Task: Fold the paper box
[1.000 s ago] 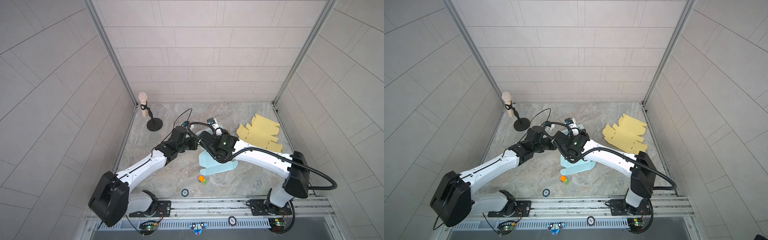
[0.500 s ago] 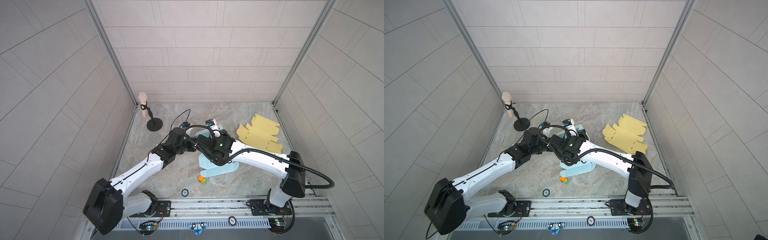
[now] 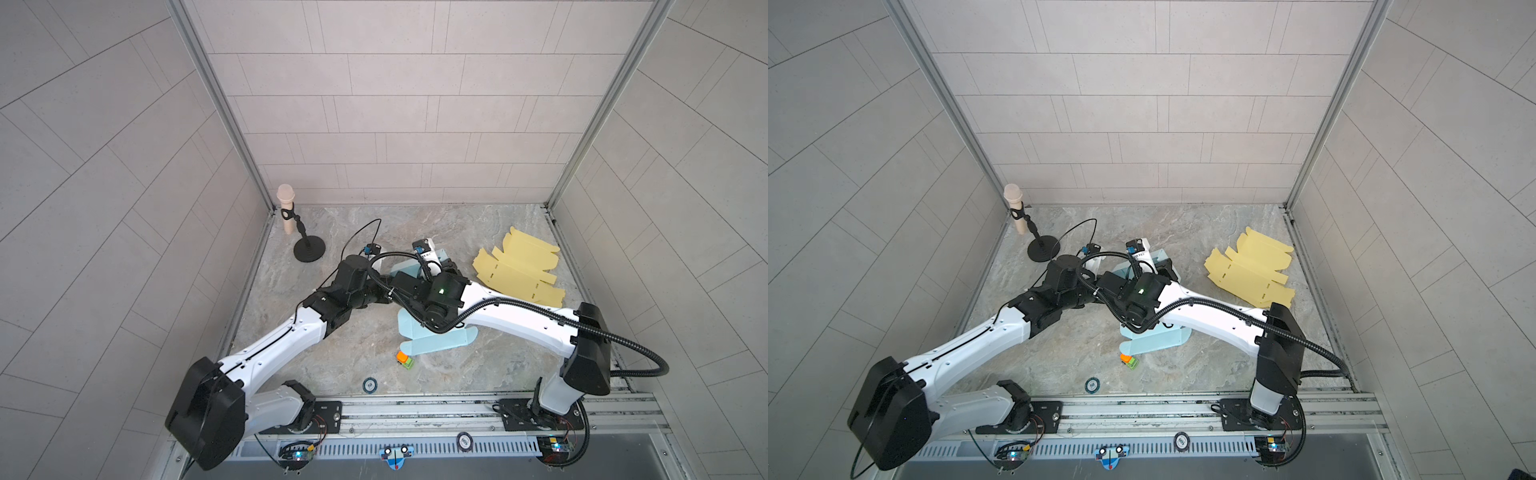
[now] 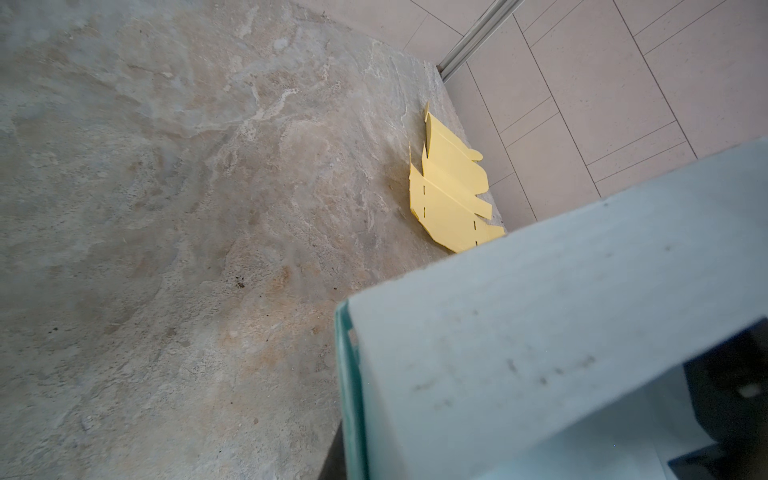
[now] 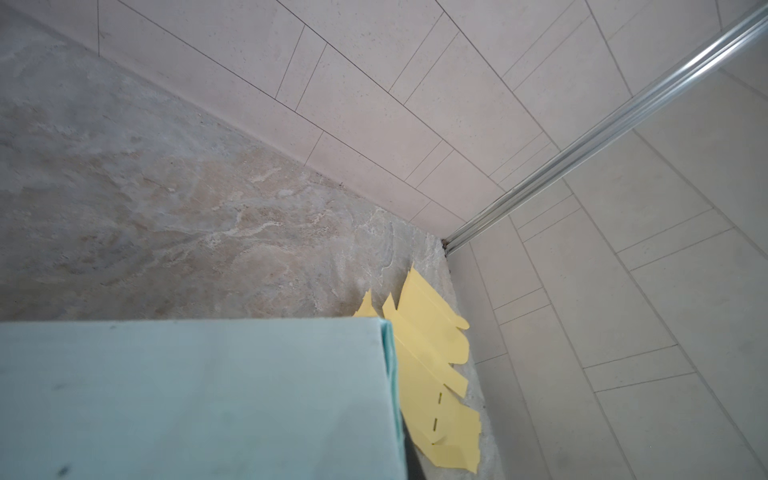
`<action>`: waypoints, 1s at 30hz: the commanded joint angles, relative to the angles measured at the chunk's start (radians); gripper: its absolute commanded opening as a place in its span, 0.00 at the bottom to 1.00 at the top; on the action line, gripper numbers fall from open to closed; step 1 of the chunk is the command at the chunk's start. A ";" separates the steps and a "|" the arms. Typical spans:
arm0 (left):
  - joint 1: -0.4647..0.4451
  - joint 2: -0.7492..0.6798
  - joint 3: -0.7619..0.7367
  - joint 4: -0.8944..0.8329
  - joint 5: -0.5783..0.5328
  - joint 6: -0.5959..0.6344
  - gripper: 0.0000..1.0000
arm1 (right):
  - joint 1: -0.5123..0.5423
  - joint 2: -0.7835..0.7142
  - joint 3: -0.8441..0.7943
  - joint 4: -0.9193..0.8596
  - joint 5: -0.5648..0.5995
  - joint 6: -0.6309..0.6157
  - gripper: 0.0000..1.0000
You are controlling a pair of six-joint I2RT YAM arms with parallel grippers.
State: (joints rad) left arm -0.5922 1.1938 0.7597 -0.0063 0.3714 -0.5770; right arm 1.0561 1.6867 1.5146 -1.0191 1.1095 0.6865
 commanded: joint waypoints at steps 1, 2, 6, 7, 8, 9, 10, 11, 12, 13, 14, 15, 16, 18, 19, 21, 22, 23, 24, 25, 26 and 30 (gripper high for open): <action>-0.021 -0.038 0.006 0.072 0.068 0.011 0.10 | 0.007 0.015 0.013 -0.016 0.015 0.022 0.00; -0.021 -0.038 0.006 0.072 0.066 0.011 0.11 | 0.008 0.019 0.015 -0.021 0.019 0.023 0.00; -0.021 -0.036 0.011 0.065 0.056 0.013 0.11 | 0.024 0.030 0.027 -0.052 0.050 0.041 0.00; -0.022 -0.036 0.012 0.063 0.054 0.015 0.11 | 0.025 0.029 0.027 -0.057 0.051 0.049 0.01; -0.021 -0.038 0.012 0.060 0.051 0.015 0.11 | 0.026 0.024 0.026 -0.056 0.051 0.057 0.05; -0.021 -0.037 0.011 0.056 0.045 0.016 0.11 | 0.028 0.016 0.020 -0.050 0.050 0.058 0.09; -0.021 -0.039 0.010 0.053 0.041 0.017 0.11 | 0.030 0.008 0.014 -0.040 0.049 0.059 0.13; -0.021 -0.039 0.010 0.051 0.036 0.019 0.11 | 0.032 -0.002 0.007 -0.026 0.046 0.058 0.15; -0.021 -0.040 0.008 0.051 0.032 0.017 0.11 | 0.034 -0.013 0.000 -0.014 0.043 0.056 0.18; -0.021 -0.040 0.004 0.051 0.027 0.019 0.11 | 0.036 -0.027 -0.007 -0.002 0.038 0.054 0.20; -0.021 -0.039 0.004 0.051 0.024 0.016 0.11 | 0.039 -0.038 -0.013 0.011 0.035 0.051 0.21; -0.021 -0.038 0.003 0.052 0.022 0.014 0.11 | 0.039 -0.051 -0.022 0.025 0.029 0.047 0.23; -0.021 -0.035 0.001 0.052 0.018 0.014 0.11 | 0.041 -0.063 -0.029 0.037 0.022 0.044 0.24; -0.021 -0.033 -0.001 0.052 0.010 0.015 0.11 | 0.044 -0.090 -0.051 0.068 0.006 0.038 0.29; -0.021 -0.033 0.000 0.050 0.004 0.016 0.11 | 0.044 -0.099 -0.059 0.079 0.000 0.036 0.31; -0.022 -0.028 -0.001 0.042 -0.005 0.019 0.11 | 0.044 -0.123 -0.081 0.106 -0.019 0.033 0.36; -0.021 -0.027 0.001 0.037 -0.010 0.020 0.11 | 0.045 -0.133 -0.091 0.118 -0.027 0.032 0.38; -0.022 -0.024 0.002 0.033 -0.017 0.022 0.11 | 0.045 -0.144 -0.100 0.131 -0.038 0.032 0.41; -0.021 -0.021 0.004 0.028 -0.023 0.025 0.11 | 0.046 -0.156 -0.114 0.149 -0.058 0.027 0.44; -0.021 -0.018 0.004 0.026 -0.028 0.027 0.11 | 0.045 -0.165 -0.123 0.164 -0.072 0.022 0.46; -0.021 -0.014 0.007 0.022 -0.033 0.029 0.12 | 0.045 -0.175 -0.137 0.185 -0.092 0.016 0.50; -0.021 0.001 0.013 0.007 -0.059 0.038 0.12 | 0.048 -0.230 -0.208 0.299 -0.175 -0.025 0.61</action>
State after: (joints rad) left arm -0.6075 1.1870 0.7597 0.0013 0.3332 -0.5632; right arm 1.0988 1.5036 1.3418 -0.8116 0.9997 0.6769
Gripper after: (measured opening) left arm 0.120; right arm 0.590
